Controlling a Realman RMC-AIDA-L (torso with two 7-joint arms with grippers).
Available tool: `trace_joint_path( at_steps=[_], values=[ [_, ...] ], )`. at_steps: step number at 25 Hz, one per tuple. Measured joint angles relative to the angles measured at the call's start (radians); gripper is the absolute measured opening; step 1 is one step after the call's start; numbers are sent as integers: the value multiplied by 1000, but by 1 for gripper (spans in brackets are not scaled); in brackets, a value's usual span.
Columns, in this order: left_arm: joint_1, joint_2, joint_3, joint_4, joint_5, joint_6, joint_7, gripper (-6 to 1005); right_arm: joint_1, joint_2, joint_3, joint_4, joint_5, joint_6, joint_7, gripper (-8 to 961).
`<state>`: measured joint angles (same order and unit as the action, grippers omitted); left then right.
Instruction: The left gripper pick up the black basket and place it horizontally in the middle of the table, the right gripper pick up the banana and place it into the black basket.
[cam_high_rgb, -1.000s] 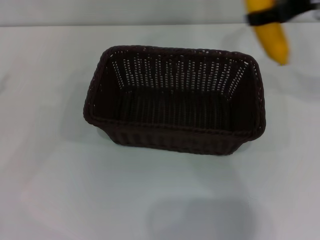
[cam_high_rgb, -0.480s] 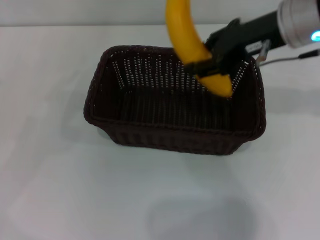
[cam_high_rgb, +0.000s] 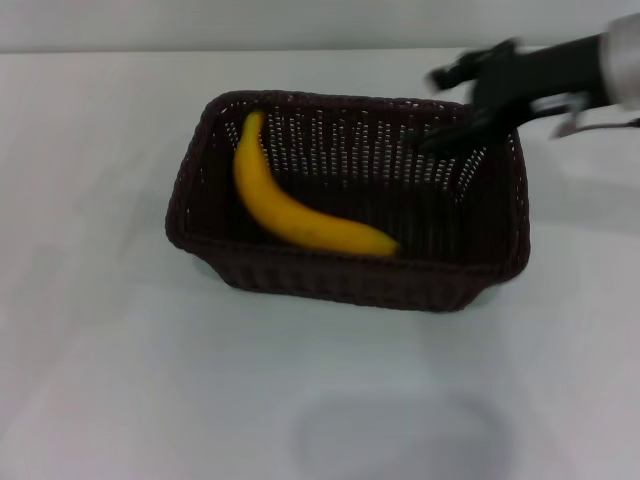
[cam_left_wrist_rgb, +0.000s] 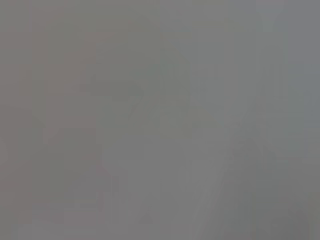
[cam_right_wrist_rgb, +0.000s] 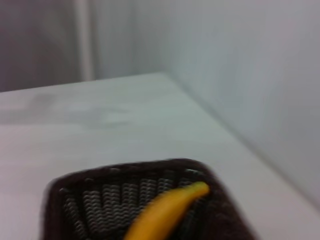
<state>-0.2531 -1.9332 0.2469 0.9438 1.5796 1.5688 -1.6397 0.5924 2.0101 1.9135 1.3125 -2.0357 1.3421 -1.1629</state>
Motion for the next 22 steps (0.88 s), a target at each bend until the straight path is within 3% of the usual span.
trace_joint_path(
  at_steps=[5, 10, 16, 20, 22],
  values=[
    [28, -12, -6, -68, -85, 2, 94, 615, -120, 1, 196, -47, 175, -49, -226, 800],
    [54, -37, -13, -153, -174, 4, 252, 615, -229, 0, 293, -277, 540, -157, -586, 850],
    [70, -74, -15, -274, -234, 4, 454, 615, -237, 3, 309, -712, 1013, -159, -1122, 849],
    [89, -121, -15, -369, -308, 13, 607, 615, -215, 11, 308, -874, 1174, -205, -1344, 847],
    [95, -133, -15, -418, -316, 14, 661, 615, -203, 12, 309, -932, 1245, -244, -1413, 846]
  ],
)
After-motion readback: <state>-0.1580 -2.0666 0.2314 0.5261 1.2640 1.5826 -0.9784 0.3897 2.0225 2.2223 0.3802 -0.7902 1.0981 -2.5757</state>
